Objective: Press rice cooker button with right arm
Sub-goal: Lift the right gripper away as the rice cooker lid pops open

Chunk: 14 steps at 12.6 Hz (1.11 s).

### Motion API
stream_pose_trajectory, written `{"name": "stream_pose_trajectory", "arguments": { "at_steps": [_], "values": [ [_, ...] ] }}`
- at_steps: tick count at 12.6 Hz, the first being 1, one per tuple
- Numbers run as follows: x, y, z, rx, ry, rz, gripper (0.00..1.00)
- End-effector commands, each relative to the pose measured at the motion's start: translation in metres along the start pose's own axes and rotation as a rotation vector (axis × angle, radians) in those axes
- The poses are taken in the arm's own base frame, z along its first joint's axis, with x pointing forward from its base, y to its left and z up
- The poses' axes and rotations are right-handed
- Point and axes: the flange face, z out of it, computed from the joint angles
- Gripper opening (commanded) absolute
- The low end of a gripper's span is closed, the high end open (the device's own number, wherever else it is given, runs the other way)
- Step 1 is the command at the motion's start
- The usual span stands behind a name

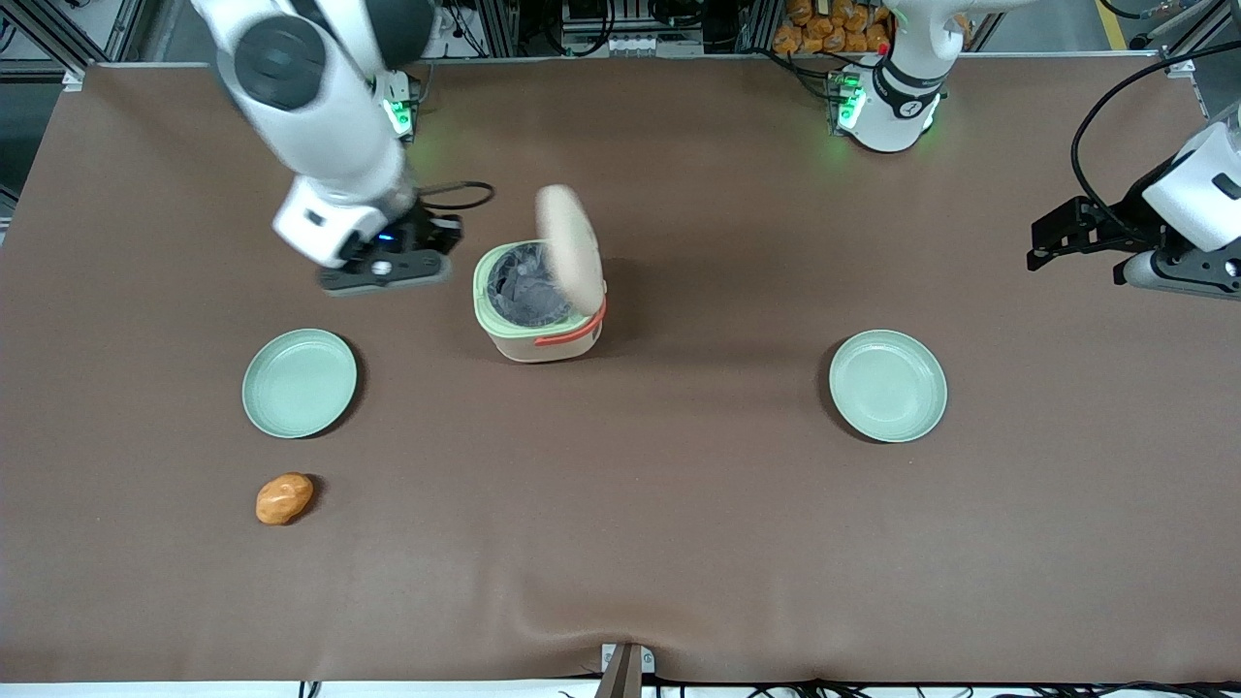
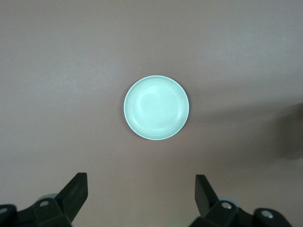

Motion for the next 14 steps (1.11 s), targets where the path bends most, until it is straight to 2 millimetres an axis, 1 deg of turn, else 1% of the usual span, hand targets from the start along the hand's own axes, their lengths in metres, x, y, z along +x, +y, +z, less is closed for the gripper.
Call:
{"name": "stream_pose_trajectory", "arguments": {
  "at_steps": [1,2,3,5,8,9,11,14],
  "values": [
    [0.006,0.06,-0.044,0.012,-0.008,-0.036,0.76],
    [0.005,0.082,-0.055,0.028,0.01,-0.032,0.94],
    [0.001,0.103,-0.067,0.046,0.028,-0.005,1.0],
    [-0.009,0.135,-0.085,0.047,0.051,0.05,1.0],
    [-0.016,0.192,-0.096,0.053,0.076,0.141,1.0],
    [-0.019,0.214,-0.099,0.056,0.081,0.14,1.0],
    [-0.024,0.24,-0.099,0.054,0.085,0.093,1.0],
    [-0.024,0.244,-0.102,0.05,0.099,0.037,1.0]
  ]
}}
